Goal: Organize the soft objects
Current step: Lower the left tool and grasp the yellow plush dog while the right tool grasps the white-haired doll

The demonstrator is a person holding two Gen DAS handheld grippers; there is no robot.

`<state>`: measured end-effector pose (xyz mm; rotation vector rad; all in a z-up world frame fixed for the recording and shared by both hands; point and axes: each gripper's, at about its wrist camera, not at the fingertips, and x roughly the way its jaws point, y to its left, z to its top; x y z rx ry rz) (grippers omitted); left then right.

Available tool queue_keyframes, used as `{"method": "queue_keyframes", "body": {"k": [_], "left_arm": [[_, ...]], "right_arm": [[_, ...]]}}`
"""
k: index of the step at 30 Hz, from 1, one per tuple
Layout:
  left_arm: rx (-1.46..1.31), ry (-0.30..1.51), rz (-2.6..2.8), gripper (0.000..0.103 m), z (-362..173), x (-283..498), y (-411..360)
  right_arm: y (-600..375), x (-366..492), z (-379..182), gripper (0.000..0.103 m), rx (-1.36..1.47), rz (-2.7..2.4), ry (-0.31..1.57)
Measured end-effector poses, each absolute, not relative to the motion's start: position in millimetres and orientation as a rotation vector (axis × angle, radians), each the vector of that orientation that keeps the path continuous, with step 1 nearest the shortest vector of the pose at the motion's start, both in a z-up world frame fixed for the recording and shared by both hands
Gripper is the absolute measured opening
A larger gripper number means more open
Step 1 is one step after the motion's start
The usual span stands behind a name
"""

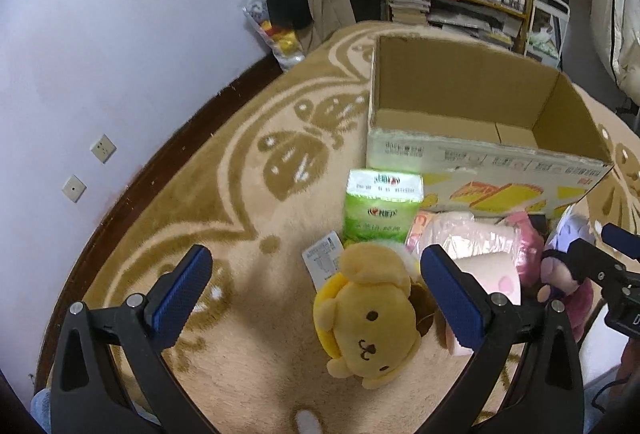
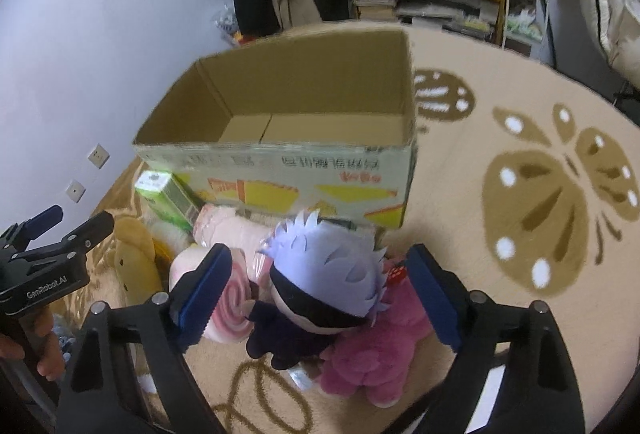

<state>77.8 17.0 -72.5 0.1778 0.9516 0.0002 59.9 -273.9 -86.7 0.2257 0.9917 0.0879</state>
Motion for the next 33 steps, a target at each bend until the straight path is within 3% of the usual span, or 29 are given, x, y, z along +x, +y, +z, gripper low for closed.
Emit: {"method": "queue_keyframes", "body": {"k": [17, 25, 33], "left_arm": [[0.226, 1.109, -0.003, 0.103, -117.6, 91.6, 9.6], [0.24, 1.129, -0.013, 0.103, -126.1, 93.3, 6.0], [0.253, 1.144, -0.039, 0.103, -136.9, 94.7, -0.5]], "right_arm": [[-263.1, 75.9, -108.3, 0.092, 0.149, 0.089, 1.019], [-268.2, 74.4, -104.7, 0.075, 0.195, 0.088, 1.016], [-262.5, 76.1, -110.7, 0.073, 0.176, 0.096, 1.036]]}}
